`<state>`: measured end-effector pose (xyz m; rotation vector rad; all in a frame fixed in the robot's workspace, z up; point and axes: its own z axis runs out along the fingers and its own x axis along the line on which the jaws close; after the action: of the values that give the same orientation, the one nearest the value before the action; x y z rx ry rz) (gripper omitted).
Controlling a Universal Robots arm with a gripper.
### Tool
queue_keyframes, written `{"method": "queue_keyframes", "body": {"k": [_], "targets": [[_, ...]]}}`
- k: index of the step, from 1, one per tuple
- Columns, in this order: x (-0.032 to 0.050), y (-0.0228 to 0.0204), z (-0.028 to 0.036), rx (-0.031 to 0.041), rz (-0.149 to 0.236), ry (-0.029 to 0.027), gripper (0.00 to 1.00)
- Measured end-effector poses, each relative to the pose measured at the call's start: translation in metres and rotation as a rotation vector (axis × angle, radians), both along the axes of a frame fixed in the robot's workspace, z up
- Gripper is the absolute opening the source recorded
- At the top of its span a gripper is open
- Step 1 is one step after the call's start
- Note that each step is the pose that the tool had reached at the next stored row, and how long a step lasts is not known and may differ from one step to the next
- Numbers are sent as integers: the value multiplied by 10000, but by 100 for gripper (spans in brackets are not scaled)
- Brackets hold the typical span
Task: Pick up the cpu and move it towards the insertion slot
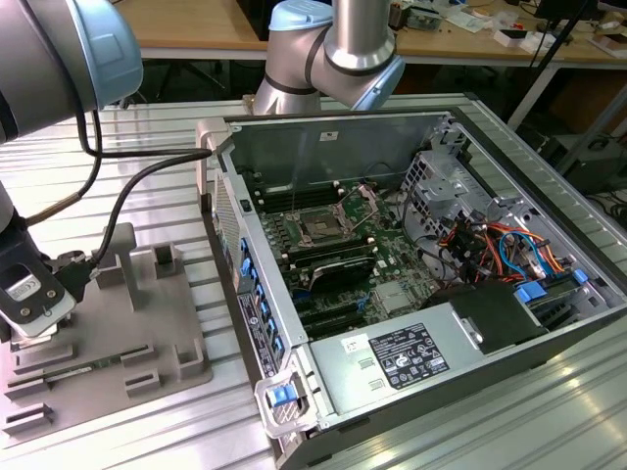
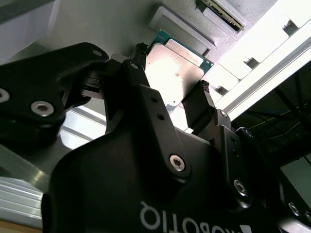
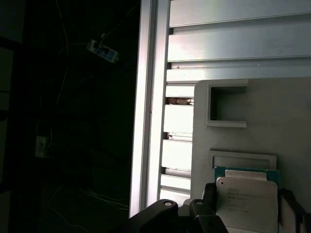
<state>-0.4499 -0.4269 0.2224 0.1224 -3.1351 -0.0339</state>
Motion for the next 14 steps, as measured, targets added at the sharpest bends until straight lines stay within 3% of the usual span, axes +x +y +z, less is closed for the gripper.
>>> {"method": "queue_keyframes", "body": {"k": [5,8,14], "targets": [[0,0,22,0,0,0,55],[0,0,90,0,0,1,55],[0,0,141,0,0,0,55]]}}
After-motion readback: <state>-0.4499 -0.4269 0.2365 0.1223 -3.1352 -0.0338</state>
